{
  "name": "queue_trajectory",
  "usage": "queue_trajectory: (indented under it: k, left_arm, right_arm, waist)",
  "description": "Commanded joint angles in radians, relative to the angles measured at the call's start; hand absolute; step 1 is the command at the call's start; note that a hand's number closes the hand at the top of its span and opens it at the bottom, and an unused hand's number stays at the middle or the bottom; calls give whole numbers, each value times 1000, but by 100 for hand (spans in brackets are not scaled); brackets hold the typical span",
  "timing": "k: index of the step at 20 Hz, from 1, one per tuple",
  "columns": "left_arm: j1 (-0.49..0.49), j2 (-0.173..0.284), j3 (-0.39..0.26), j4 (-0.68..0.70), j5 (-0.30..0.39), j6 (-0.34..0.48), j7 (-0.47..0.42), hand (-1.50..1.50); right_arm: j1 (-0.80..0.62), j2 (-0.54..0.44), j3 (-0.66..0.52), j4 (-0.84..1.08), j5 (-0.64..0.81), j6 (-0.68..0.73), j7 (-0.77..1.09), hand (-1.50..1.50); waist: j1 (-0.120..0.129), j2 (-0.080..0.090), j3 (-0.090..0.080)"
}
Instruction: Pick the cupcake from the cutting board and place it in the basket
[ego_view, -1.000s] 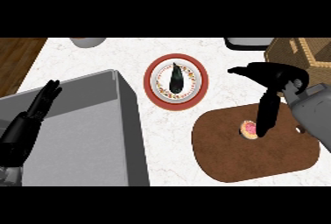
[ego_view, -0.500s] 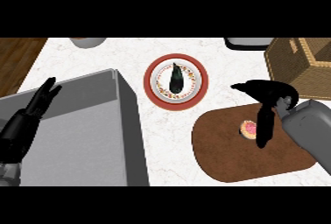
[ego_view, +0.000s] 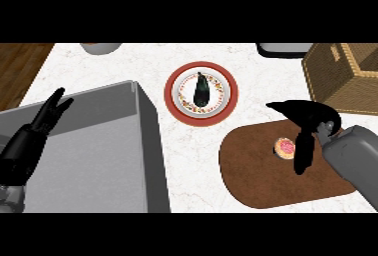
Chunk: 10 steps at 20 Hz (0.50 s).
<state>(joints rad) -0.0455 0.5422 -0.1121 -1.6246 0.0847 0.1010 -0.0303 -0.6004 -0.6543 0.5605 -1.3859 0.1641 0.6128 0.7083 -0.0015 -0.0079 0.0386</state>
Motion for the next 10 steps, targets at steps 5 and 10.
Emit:
queue_trajectory:
  k: [5,10]
  left_arm:
    - [-118,-57,-16,42,-23,34,5,0]
    - [-103,-39,-17,32,-8,19,18,0]
  right_arm:
    - [61,101,37,28,107,-99,-21,-150]
    - [80,50,-16,67,121,-97,-100,-150]
  waist:
    - [-8,12,-38]
    - [-6,11,-38]
